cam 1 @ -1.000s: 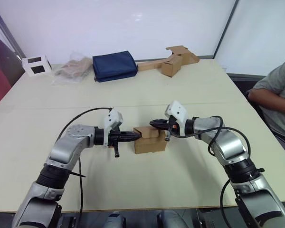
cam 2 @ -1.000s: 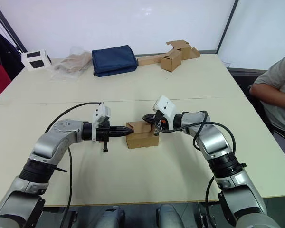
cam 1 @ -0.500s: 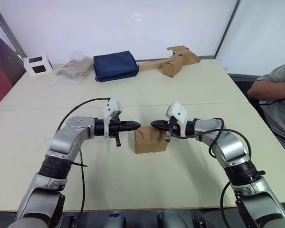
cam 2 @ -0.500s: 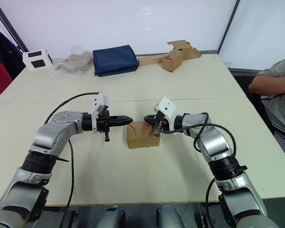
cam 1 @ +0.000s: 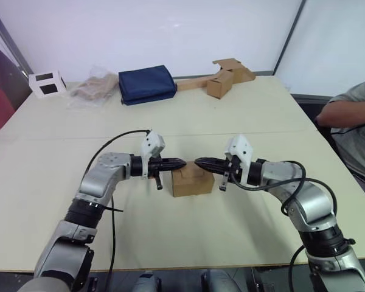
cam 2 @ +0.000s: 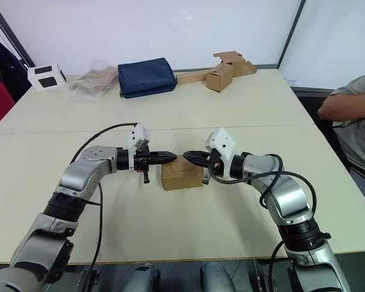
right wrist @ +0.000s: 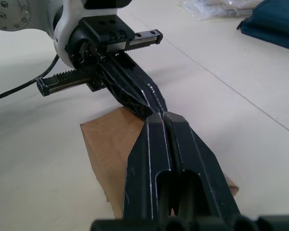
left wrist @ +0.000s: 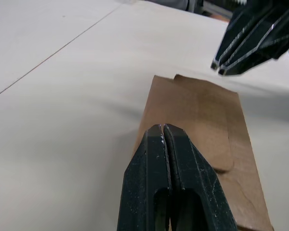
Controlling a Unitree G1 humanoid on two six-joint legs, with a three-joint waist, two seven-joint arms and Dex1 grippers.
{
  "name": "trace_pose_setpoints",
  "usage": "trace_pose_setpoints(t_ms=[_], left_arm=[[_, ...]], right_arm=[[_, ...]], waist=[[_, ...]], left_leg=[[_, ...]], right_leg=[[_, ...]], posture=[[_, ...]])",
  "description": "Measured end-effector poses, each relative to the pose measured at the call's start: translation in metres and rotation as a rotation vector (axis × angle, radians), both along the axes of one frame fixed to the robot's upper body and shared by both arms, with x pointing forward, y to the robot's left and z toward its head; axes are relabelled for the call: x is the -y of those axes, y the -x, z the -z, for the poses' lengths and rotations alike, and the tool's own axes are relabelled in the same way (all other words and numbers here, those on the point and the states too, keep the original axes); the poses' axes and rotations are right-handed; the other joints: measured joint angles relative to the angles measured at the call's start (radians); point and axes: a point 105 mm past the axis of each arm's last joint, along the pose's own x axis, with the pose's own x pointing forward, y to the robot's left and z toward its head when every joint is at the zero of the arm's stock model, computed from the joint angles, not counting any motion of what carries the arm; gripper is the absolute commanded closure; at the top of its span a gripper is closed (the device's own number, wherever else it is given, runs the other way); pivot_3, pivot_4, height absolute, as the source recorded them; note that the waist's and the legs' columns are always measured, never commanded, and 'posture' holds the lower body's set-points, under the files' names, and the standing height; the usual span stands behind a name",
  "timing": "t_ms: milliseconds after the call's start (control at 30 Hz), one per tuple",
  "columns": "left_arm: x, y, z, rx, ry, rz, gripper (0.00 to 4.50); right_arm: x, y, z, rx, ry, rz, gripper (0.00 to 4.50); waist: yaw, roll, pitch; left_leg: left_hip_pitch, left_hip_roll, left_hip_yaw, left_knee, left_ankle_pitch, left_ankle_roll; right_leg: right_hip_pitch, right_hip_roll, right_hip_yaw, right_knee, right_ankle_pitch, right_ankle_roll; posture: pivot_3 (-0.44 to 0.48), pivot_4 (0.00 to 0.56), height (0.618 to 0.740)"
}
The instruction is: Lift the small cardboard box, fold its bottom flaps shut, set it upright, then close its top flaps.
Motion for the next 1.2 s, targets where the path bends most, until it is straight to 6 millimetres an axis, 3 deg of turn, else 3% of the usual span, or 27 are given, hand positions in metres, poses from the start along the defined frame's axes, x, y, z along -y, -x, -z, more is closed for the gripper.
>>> trace_pose_setpoints(t_ms=[167, 1200], left_arm=[[-0.002, -0.001, -0.003, -0.021, 0.028, -0.019, 4.47], [0.010, 0.008, -0.010, -0.027, 0.044, 0.007, 4.47]], right_arm=[[-0.001, 0.007, 0.019, -0.038, 0.044, -0.015, 4.50], [-0.005, -0.006, 0.027, 0.054, 0.160, -0.031, 4.50]], waist=[[0.000, 0.000, 0.000], [0.001, 0.000, 0.000]], left_leg=[[0.000, 0.000, 0.000, 0.000, 0.000, 0.000], [0.000, 0.000, 0.000, 0.001, 0.000, 0.000]], right_leg=[[0.000, 0.000, 0.000, 0.000, 0.000, 0.000], [0.001, 0.000, 0.000, 0.000, 0.000, 0.000]], posture=[[0.000, 0.150, 0.740], [0.000, 0.150, 0.740]])
